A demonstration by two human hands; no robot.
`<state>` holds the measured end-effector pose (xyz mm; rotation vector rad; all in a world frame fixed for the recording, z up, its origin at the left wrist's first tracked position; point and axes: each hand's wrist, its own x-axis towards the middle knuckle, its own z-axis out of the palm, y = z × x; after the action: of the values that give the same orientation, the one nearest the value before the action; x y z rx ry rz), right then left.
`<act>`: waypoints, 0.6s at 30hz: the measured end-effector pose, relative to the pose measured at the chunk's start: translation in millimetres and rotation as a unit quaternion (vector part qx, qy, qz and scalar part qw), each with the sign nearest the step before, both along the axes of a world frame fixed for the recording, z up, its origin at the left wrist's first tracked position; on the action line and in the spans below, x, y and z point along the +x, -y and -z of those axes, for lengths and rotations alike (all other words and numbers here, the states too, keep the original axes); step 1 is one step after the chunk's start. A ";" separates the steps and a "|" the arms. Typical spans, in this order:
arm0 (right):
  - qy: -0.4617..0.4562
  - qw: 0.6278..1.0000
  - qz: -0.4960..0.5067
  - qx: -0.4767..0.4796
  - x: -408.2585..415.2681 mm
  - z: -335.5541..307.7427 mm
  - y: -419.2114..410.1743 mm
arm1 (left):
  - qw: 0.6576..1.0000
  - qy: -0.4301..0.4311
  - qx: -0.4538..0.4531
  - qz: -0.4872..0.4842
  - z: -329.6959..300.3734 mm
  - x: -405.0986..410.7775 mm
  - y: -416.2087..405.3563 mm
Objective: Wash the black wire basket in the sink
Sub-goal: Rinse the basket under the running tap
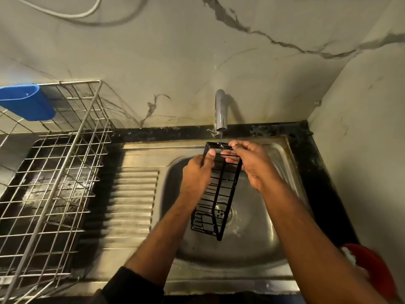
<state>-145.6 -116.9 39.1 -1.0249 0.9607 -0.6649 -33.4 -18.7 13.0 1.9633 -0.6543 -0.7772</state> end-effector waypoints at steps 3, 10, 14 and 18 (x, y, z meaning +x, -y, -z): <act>-0.008 1.000 -0.002 -0.013 -1.2 0.0 0.1 | 1.000 0.012 0.005 -0.002 2.8 0.4 1.8; -0.025 0.999 -0.013 -0.020 -0.3 -1.1 0.9 | 1.000 0.017 0.002 -0.005 0.2 1.4 3.2; -0.020 0.999 -0.018 -0.024 2.0 -0.2 1.3 | 1.000 0.028 -0.001 -0.005 -1.6 4.1 3.8; -0.021 0.999 -0.015 -0.023 3.5 0.3 1.9 | 0.999 0.039 0.004 -0.006 -3.3 6.5 6.1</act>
<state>-142.0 -118.8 38.8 -1.0961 0.9690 -0.6454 -27.0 -24.8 16.3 2.0107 -0.6858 -0.7003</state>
